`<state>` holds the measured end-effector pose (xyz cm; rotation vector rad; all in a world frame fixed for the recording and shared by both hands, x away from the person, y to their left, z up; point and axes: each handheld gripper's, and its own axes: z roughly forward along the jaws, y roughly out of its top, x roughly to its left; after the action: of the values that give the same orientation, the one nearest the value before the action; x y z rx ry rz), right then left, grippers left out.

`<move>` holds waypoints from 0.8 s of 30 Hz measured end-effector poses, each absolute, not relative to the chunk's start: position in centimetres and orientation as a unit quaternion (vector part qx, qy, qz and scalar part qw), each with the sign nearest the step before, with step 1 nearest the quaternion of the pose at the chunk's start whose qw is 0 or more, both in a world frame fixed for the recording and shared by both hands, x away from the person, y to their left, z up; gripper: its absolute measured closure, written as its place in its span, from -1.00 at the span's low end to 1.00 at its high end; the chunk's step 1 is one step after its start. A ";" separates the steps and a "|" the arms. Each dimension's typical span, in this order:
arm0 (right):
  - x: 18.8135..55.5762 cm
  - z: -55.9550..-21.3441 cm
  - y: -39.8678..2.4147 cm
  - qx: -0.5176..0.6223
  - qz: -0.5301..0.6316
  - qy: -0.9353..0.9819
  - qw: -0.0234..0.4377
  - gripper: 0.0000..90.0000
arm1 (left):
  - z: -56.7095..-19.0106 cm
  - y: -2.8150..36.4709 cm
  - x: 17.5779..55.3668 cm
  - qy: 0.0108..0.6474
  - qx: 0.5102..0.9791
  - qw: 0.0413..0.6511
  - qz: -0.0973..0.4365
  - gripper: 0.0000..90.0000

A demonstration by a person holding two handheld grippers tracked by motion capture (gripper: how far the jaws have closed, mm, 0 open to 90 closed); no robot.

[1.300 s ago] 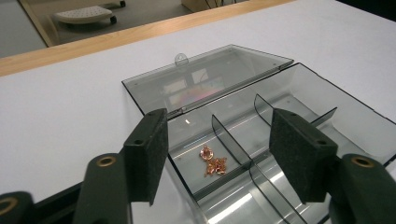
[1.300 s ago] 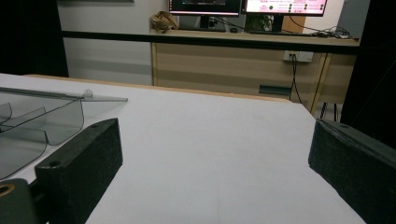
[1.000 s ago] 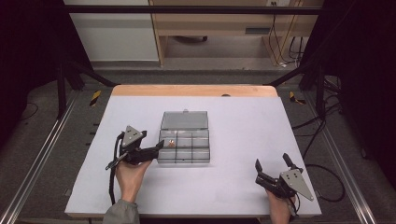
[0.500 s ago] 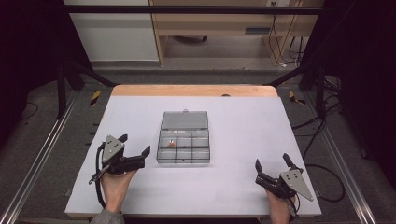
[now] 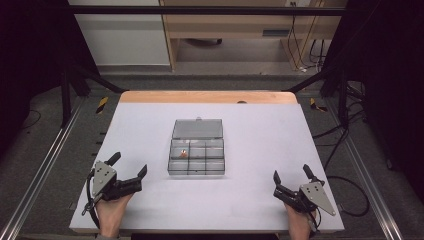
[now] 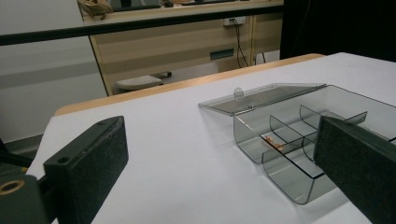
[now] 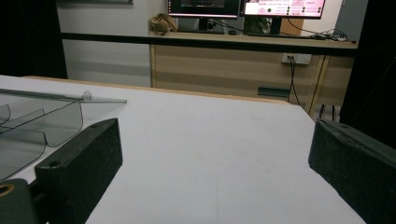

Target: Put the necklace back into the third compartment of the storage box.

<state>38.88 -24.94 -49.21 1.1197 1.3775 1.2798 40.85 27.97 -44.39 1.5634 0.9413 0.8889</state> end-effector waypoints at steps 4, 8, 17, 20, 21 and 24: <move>38.9 -49.2 -24.9 0.455 0.520 0.559 0.459 -0.93 | -45.0 28.5 40.6 0.392 0.647 0.535 0.377 -0.93; 38.9 -49.2 -24.9 0.455 0.520 0.559 0.459 -0.93 | -45.7 28.8 40.2 0.391 0.634 0.540 0.391 -0.93; 38.9 -49.2 -24.9 0.454 0.521 0.559 0.459 -0.93 | -47.3 29.6 40.1 0.414 0.624 0.538 0.387 -0.94; 38.9 -49.2 -24.9 0.453 0.520 0.559 0.459 -0.93 | -47.5 29.7 40.1 0.415 0.623 0.538 0.388 -0.94; 38.9 -49.2 -24.9 0.453 0.520 0.559 0.460 -0.93 | -47.5 29.7 40.1 0.415 0.623 0.538 0.388 -0.94; 38.9 -49.2 -24.9 0.453 0.521 0.560 0.459 -0.93 | -47.6 29.6 40.1 0.415 0.622 0.538 0.390 -0.94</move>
<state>38.85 -24.94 -49.22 1.1147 1.3776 1.2818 40.05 29.64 -47.55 1.4791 0.9869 0.9287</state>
